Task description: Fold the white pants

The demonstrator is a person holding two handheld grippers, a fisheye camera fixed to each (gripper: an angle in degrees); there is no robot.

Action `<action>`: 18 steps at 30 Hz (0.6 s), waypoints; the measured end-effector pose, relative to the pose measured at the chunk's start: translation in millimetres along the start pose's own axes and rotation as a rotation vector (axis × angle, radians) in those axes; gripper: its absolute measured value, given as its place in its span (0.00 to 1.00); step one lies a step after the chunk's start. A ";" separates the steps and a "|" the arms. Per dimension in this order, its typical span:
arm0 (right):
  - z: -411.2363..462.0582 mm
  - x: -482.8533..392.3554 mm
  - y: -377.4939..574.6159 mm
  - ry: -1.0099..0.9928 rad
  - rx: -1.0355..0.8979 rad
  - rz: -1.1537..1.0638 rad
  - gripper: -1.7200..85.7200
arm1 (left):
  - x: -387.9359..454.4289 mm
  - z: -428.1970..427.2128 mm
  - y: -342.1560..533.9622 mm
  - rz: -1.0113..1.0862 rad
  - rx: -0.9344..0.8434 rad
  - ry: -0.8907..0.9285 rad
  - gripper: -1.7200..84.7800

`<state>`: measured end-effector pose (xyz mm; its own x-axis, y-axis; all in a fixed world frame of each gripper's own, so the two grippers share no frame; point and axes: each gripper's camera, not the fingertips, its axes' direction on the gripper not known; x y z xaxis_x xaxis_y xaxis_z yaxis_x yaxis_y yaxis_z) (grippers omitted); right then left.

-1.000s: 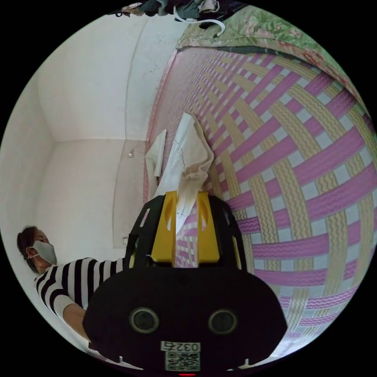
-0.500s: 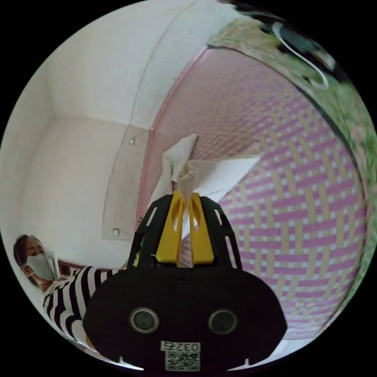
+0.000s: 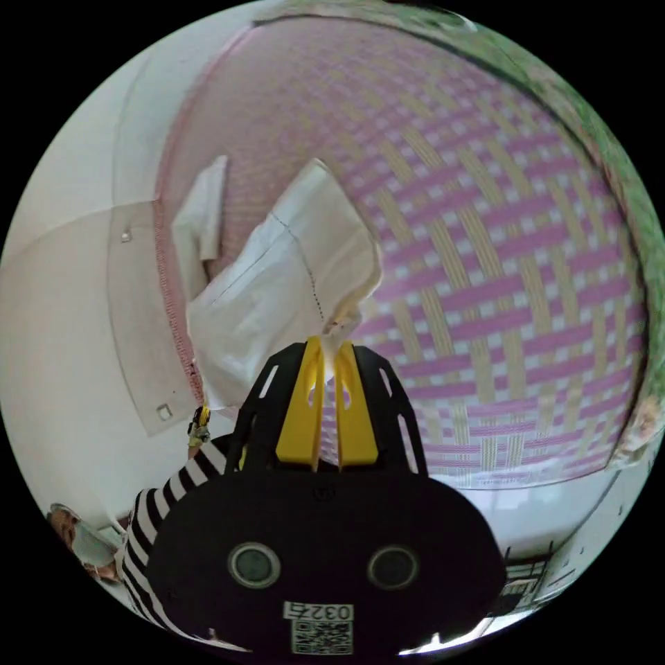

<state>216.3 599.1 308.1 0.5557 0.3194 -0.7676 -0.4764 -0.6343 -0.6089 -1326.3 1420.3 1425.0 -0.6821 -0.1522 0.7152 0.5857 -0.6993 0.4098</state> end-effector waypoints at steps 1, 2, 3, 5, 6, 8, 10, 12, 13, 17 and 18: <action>7.0 9.0 5.5 -0.013 0.010 0.011 0.01 | -7.4 3.0 -0.2 -0.021 -0.004 0.012 0.01; 12.0 21.8 18.4 -0.055 0.059 0.025 0.01 | -18.6 6.3 0.5 -0.047 0.001 0.046 0.01; 11.4 30.7 31.1 -0.124 0.113 0.033 0.01 | -24.0 7.5 0.3 -0.049 0.000 0.075 0.01; 5.7 34.4 48.2 -0.186 0.163 0.022 0.01 | -23.2 7.4 -0.1 -0.034 -0.013 0.077 0.01; -1.3 30.4 60.3 -0.194 0.185 -0.001 0.01 | -18.8 5.0 1.7 -0.013 -0.018 0.088 0.01; -14.2 23.0 82.4 -0.211 0.241 -0.038 0.01 | -11.4 -2.1 10.0 0.021 0.005 0.106 0.01; -20.2 25.4 103.7 -0.215 0.290 -0.033 0.01 | -11.2 -6.5 18.4 0.032 0.032 0.055 0.01; -4.8 49.0 114.9 -0.164 0.287 0.042 0.02 | -33.1 8.9 18.9 -0.020 0.021 -0.062 0.01; 3.7 57.1 114.4 -0.150 0.268 0.066 0.02 | -40.9 16.4 17.7 -0.034 0.015 -0.079 0.01; 37.5 84.6 124.0 -0.115 0.234 0.147 0.09 | -74.6 34.4 23.2 -0.063 0.062 0.017 0.02; 32.0 85.8 134.0 -0.087 0.272 0.167 0.11 | -78.4 32.7 27.1 -0.053 0.049 0.037 0.03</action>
<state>178.3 564.0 154.3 0.4000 0.2932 -0.8683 -0.7273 -0.4750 -0.4954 -1242.6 1436.1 1398.6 -0.7279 -0.1419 0.6708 0.5683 -0.6722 0.4745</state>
